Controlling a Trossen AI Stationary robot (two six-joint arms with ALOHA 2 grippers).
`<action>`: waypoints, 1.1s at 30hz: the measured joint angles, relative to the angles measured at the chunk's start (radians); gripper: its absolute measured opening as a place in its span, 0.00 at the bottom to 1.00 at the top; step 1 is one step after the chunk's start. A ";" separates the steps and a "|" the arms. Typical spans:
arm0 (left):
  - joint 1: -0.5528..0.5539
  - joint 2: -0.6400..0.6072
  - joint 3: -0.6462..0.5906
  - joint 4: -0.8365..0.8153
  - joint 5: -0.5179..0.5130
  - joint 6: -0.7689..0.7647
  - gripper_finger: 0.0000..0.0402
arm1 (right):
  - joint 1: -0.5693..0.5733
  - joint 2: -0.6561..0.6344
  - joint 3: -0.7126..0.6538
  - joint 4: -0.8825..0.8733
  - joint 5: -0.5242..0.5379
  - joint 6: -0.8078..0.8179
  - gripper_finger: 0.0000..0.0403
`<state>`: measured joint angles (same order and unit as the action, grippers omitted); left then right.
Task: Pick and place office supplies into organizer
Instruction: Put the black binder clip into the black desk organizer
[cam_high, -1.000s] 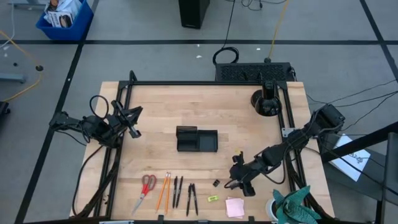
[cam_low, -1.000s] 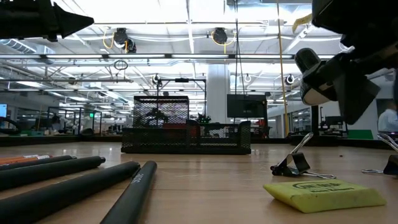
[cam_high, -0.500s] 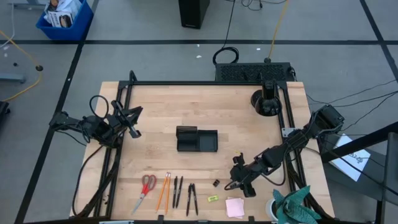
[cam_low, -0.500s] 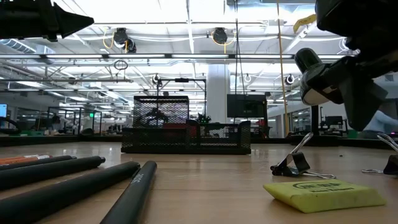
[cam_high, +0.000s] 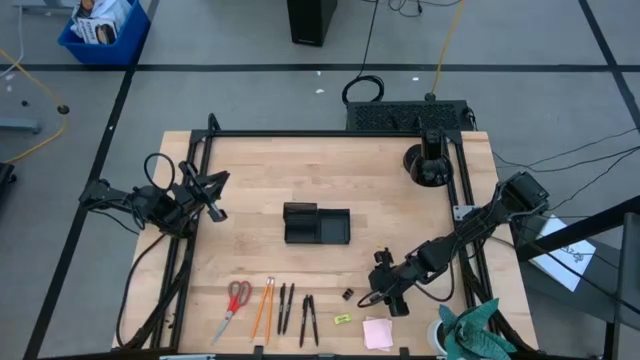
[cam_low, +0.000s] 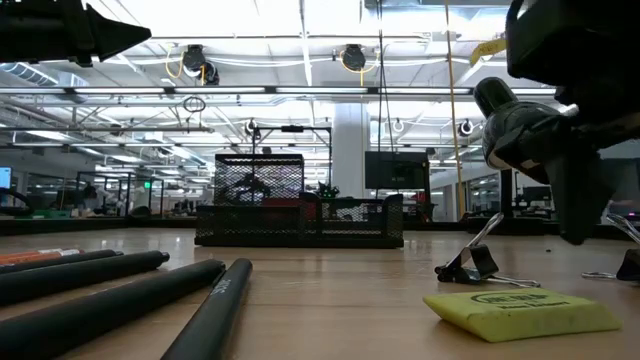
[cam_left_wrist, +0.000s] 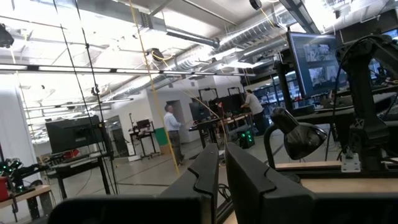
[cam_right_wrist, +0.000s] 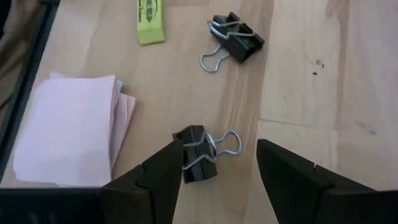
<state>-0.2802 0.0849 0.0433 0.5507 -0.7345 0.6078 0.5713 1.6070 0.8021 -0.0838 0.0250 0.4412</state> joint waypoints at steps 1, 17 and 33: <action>0.000 0.000 0.000 0.000 0.000 0.000 0.09 | 0.000 -0.002 0.000 0.006 -0.001 0.001 0.49; 0.000 0.000 0.000 0.000 0.000 0.000 0.09 | 0.000 -0.002 0.000 0.011 -0.028 0.011 0.28; 0.000 0.000 0.000 0.000 0.000 0.020 0.09 | 0.000 -0.006 0.001 0.033 -0.030 -0.056 0.02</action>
<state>-0.2802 0.0849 0.0433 0.5503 -0.7349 0.6273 0.5713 1.6012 0.8034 -0.0507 -0.0047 0.3853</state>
